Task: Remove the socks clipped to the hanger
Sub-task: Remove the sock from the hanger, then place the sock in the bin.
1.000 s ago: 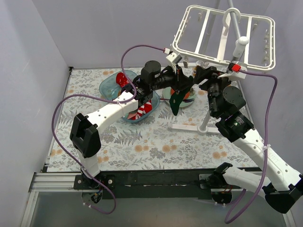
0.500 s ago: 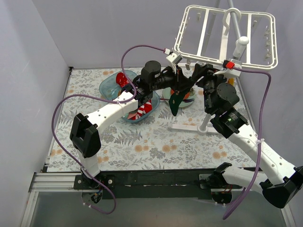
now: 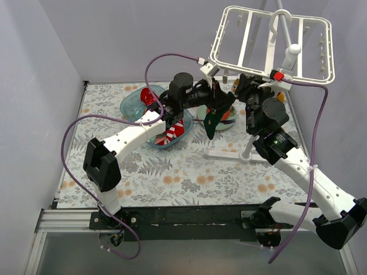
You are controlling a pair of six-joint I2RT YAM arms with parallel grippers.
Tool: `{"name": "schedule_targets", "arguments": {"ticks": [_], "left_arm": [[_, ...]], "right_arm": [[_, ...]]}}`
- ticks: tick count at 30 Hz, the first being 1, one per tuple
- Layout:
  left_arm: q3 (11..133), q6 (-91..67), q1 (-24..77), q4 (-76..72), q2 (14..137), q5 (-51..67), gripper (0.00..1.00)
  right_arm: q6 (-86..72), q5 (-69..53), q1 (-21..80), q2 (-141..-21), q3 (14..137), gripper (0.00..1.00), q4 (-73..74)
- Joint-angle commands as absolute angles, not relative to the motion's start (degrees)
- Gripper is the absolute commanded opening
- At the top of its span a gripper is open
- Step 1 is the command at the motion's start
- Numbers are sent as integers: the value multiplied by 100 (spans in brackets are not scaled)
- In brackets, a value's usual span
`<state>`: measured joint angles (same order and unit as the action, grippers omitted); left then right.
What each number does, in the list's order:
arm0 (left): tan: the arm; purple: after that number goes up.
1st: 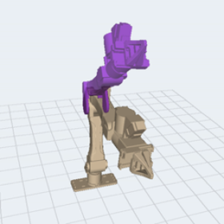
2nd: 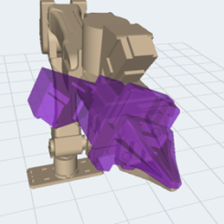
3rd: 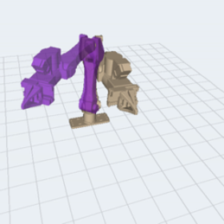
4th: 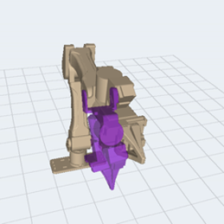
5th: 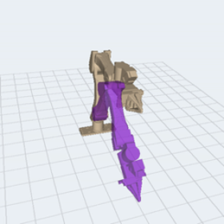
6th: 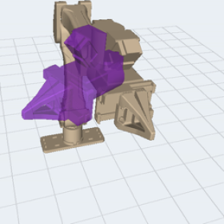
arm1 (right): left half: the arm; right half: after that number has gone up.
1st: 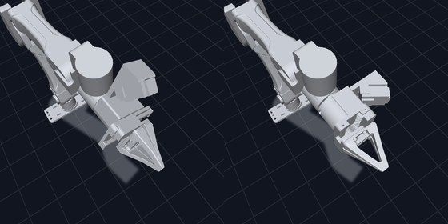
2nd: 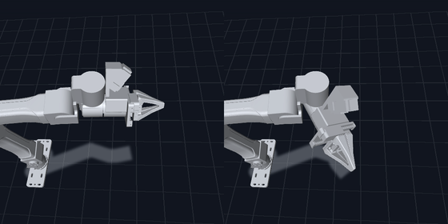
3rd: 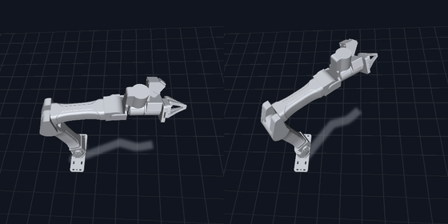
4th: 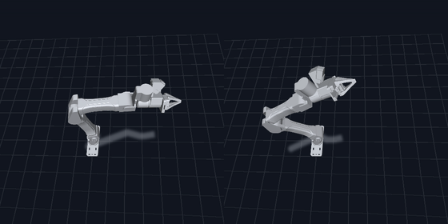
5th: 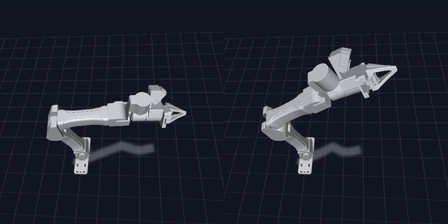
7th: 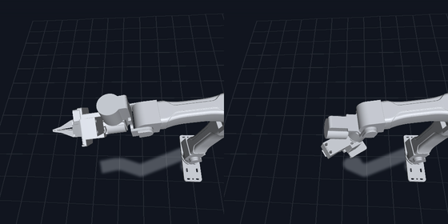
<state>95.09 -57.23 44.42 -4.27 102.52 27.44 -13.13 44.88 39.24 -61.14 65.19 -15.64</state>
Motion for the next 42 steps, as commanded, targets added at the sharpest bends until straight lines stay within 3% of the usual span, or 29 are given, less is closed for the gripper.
{"name": "schedule_targets", "arguments": {"ticks": [1,5,10,30,42], "left_arm": [[9519,-5687,4421,-422,9809,2777,0],[9510,-5695,4421,-422,9791,2760,0],[9492,-5687,4421,-396,9765,2725,0],[8078,-6187,3894,-869,9132,1873,0],[6891,-6766,2655,-1757,9236,1055,0]], "right_arm": [[-1239,4562,3937,-6152,6838,38,-1942],[-1230,4518,3929,-6187,6890,28,-1942],[-1257,4474,3937,-6161,6908,1,-1934],[-1292,4368,3929,-6126,6970,1,-1828],[-1362,4219,3938,-6126,7005,1,-1714]]}}
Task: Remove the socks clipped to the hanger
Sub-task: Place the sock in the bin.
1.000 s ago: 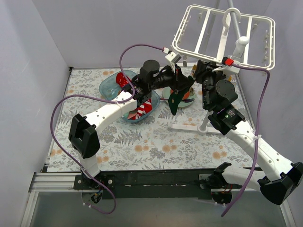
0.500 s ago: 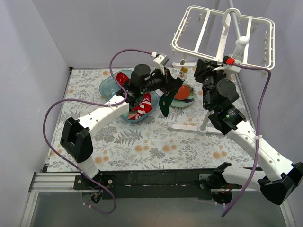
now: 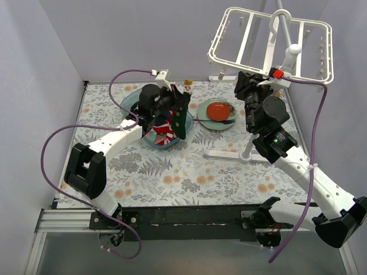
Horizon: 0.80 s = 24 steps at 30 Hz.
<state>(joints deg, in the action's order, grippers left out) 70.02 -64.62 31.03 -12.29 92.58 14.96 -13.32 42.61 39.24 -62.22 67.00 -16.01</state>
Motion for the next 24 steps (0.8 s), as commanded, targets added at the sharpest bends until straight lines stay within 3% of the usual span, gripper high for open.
{"name": "schedule_targets", "arguments": {"ticks": [1,7,18,20,21,24], "left_arm": [[6882,-6828,2472,-1784,9420,898,0],[7013,-7777,1785,-1609,10221,292,0],[7532,-7989,1573,-1011,11636,-879,0],[7550,-7946,1564,-1037,11628,-844,5],[7515,-7937,1564,-1037,11550,-835,16],[7401,-7884,1564,-1142,11339,-844,36]], "right_arm": [[-1362,4219,3929,-6117,7005,1,-1705],[-1310,4236,3929,-5994,6891,1,-1652],[-1336,4149,3929,-5871,6767,1,-1635],[-1397,4131,3929,-5915,6820,1,-1582],[-1415,4113,3937,-5924,6829,1,-1582],[-1459,4078,3938,-5968,6855,1,-1582]]}}
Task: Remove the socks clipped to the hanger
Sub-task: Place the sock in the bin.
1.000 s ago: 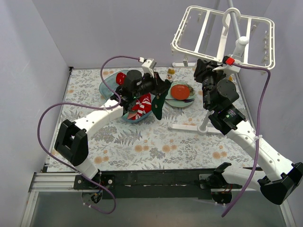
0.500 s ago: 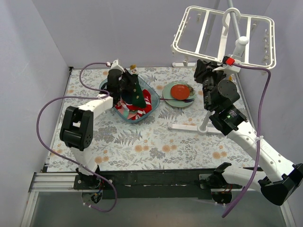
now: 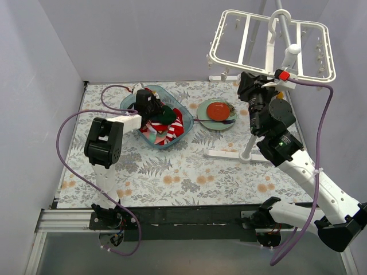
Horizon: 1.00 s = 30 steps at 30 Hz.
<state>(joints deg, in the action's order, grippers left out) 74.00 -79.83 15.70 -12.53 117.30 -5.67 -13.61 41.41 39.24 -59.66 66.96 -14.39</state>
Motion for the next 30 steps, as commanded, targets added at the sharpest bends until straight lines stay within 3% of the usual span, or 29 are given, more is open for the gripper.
{"name": "schedule_targets", "arguments": {"ticks": [1,8,14,23,30], "left_arm": [[7383,-7832,1564,-1134,11199,-844,43],[7427,-7550,1564,-1046,10636,-642,74],[7436,-7322,1564,-958,10310,-466,85],[7471,-7040,1573,-976,9677,-475,88],[7216,-7022,1564,-1212,9106,-80,81]], "right_arm": [[-1459,4069,3938,-5976,6855,1,-1582],[-1564,3982,3938,-6029,6926,1,-1494],[-1749,3771,3938,-5986,6926,1,-1441],[-2109,3235,3929,-6029,7075,1,-1292],[-2346,2883,3938,-6003,7066,1,-1327]]}}
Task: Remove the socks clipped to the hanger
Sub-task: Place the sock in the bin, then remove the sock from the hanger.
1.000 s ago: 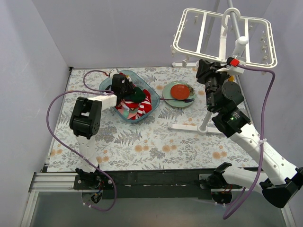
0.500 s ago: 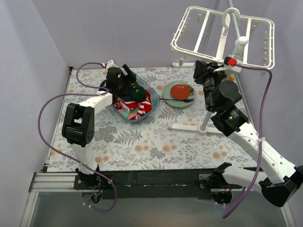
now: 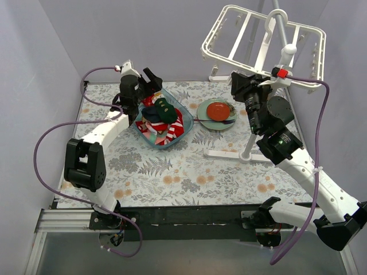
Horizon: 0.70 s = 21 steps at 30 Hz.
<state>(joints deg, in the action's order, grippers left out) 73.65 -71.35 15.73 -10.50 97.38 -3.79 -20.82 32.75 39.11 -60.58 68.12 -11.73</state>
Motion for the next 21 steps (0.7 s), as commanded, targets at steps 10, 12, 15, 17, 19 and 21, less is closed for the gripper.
{"name": "schedule_targets", "arguments": {"ticks": [10,12,15,17,19,21], "left_arm": [[6601,-7022,1582,-2108,8464,1492,77],[6303,-7075,1608,-2565,8307,1974,76],[5838,-7224,1705,-3312,8165,2424,76],[5678,-7321,1784,-3820,8086,2864,75],[5467,-7400,1968,-4112,8051,3119,74],[5432,-7374,2196,-4376,8077,3251,74]], "right_arm": [[-3040,2382,3937,-6135,7137,1,-1336],[-3146,2312,3937,-6187,7163,1,-1353],[-3295,2189,3937,-6266,7224,1,-1371],[-3409,2119,3938,-6345,7268,1,-1389],[-3471,2048,3929,-6407,7304,1,-1450],[-3542,1987,3937,-6442,7330,1,-1459]]}}
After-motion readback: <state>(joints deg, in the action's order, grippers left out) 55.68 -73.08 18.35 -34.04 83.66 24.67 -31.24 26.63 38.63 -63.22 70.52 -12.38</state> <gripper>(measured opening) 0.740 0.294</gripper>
